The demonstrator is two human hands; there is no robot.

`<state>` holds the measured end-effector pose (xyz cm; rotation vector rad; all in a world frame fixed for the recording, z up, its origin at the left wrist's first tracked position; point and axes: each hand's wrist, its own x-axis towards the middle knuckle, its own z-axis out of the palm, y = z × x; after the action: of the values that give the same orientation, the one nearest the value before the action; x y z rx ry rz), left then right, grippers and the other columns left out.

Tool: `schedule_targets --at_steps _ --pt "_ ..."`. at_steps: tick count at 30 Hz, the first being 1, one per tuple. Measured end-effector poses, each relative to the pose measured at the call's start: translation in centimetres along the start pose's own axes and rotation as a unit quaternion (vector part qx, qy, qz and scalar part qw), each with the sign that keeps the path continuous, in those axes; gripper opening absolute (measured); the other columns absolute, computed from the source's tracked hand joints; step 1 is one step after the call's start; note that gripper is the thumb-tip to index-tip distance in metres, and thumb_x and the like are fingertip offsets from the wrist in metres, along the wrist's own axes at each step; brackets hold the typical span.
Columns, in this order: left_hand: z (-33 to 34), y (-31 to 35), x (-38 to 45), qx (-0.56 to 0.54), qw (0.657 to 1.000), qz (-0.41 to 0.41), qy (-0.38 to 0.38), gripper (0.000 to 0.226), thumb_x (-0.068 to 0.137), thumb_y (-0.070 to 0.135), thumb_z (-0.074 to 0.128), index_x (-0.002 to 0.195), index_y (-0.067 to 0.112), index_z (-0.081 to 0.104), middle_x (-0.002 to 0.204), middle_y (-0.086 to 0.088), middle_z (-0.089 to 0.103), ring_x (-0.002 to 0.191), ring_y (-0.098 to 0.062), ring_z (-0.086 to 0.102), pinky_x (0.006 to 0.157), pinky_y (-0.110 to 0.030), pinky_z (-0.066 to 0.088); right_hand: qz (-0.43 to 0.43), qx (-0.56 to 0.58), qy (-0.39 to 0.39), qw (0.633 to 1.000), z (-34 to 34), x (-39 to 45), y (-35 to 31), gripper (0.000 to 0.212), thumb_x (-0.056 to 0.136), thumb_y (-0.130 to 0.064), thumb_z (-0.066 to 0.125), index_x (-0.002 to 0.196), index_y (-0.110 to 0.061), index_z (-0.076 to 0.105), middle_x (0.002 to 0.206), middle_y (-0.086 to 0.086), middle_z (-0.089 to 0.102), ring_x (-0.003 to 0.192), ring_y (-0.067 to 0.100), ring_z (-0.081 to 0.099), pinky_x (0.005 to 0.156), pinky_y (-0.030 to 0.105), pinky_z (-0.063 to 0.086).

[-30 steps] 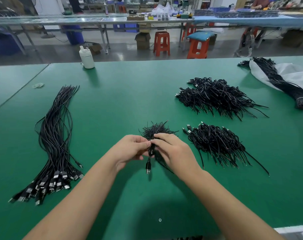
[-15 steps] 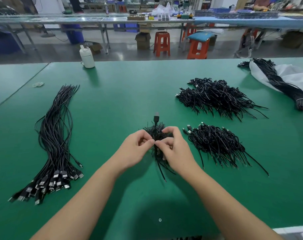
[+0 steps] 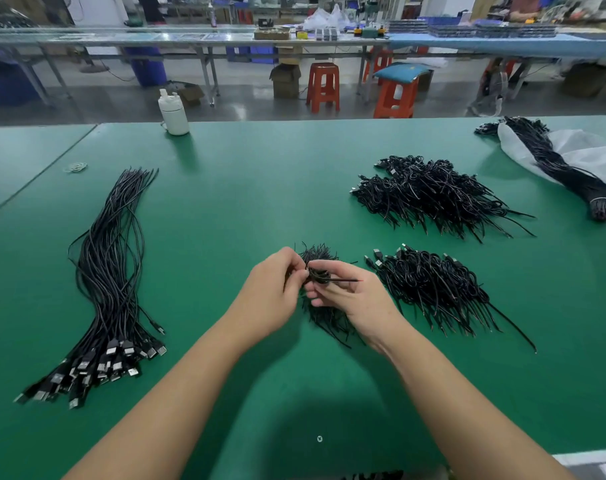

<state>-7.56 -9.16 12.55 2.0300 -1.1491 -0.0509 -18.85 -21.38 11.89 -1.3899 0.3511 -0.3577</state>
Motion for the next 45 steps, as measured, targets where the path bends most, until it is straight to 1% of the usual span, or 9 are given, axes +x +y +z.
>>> schedule_targets --at_steps 5,11,15,23,29,32,34,38,45 --pt "0.6 0.3 -0.1 0.003 1.000 0.029 0.002 0.017 0.096 0.007 0.053 0.087 0.020 0.046 0.078 0.009 0.048 0.070 -0.006 0.044 0.063 -0.017 0.030 -0.031 -0.129 0.080 0.988 0.0 0.1 -0.1 0.011 0.094 -0.013 0.065 0.085 -0.014 0.071 0.068 -0.008 0.059 0.048 0.009 0.048 0.052 0.017 0.041" --pt "1.1 -0.1 -0.5 0.163 0.978 0.131 0.007 0.023 0.082 -0.009 0.058 0.087 0.012 0.049 0.083 -0.002 0.046 0.067 -0.020 0.041 0.064 -0.026 0.031 0.020 -0.080 0.094 0.992 0.6 0.4 0.2 0.026 0.100 -0.020 0.056 0.090 0.001 0.069 0.058 0.012 0.050 0.047 0.014 0.038 0.049 0.027 0.038" --pt "1.4 -0.2 -0.8 0.156 0.977 0.143 0.000 0.022 0.079 -0.010 0.055 0.089 0.010 0.051 0.085 -0.005 0.048 0.069 -0.022 0.044 0.064 -0.027 0.036 0.012 -0.048 0.112 0.992 1.0 0.5 0.3 0.013 0.099 -0.011 0.056 0.111 -0.013 0.062 0.060 0.004 0.067 0.041 0.008 0.045 0.042 0.020 0.041" --pt "0.9 -0.4 -0.3 -0.037 0.999 -0.016 -0.006 0.010 0.096 0.015 0.056 0.088 0.020 0.053 0.084 0.005 0.063 0.071 -0.003 0.051 0.065 -0.013 0.037 -0.001 -0.009 0.034 0.999 0.5 0.3 0.4 0.031 0.097 0.008 0.049 0.110 -0.014 0.067 0.082 0.003 0.071 0.073 0.010 0.065 0.074 0.020 0.056" --pt "0.5 -0.6 -0.2 -0.060 0.996 -0.057 -0.033 0.017 0.095 0.017 0.060 0.083 0.029 0.054 0.074 0.010 0.060 0.064 -0.004 0.053 0.063 -0.019 0.040 -0.015 -0.110 0.032 0.993 0.4 0.2 0.7 0.030 0.096 0.009 0.051 0.111 -0.009 0.071 0.077 -0.001 0.068 0.072 0.013 0.061 0.075 0.020 0.055" --pt "0.5 -0.3 -0.5 -0.015 1.000 0.004 -0.009 0.019 0.094 0.008 0.059 0.084 0.023 0.051 0.074 0.014 0.051 0.071 0.004 0.050 0.065 -0.009 0.035 -0.044 -0.240 0.029 0.969 0.2 0.0 0.5 0.037 0.098 -0.007 0.055 0.072 -0.032 0.066 0.060 -0.010 0.062 0.053 0.005 0.049 0.056 0.018 0.044" --pt "0.6 -0.1 -0.7 -0.002 0.999 0.037 0.010 0.019 0.093 0.003 0.058 0.087 0.020 0.051 0.077 0.015 0.048 0.075 0.006 0.048 0.068 -0.007 0.034 -0.071 -0.309 0.031 0.948 0.1 0.0 0.5 0.041 0.099 -0.016 0.055 0.059 -0.026 0.054 0.048 -0.014 0.053 0.042 0.003 0.039 0.046 0.013 0.030" --pt "0.8 -0.2 -0.7 0.000 0.996 0.073 0.045 0.015 0.092 -0.001 0.058 0.088 0.013 0.054 0.080 0.010 0.048 0.073 -0.001 0.044 0.070 -0.009 0.034 -0.067 -0.349 0.020 0.935 0.3 0.1 0.2 0.041 0.102 -0.022 0.048 0.061 -0.016 0.044 0.049 -0.010 0.044 0.046 0.004 0.036 0.050 0.021 0.030" --pt "0.6 -1.0 -0.6 0.162 0.948 0.272 0.045 0.026 0.077 -0.012 0.054 0.093 0.006 0.062 0.092 -0.007 0.059 0.081 -0.027 0.054 0.073 -0.034 0.047 0.048 -0.213 -0.071 0.973 -0.7 -0.2 -0.5 0.036 0.105 -0.018 0.042 0.069 -0.015 0.041 0.055 -0.002 0.041 0.051 0.016 0.039 0.052 0.027 0.036"
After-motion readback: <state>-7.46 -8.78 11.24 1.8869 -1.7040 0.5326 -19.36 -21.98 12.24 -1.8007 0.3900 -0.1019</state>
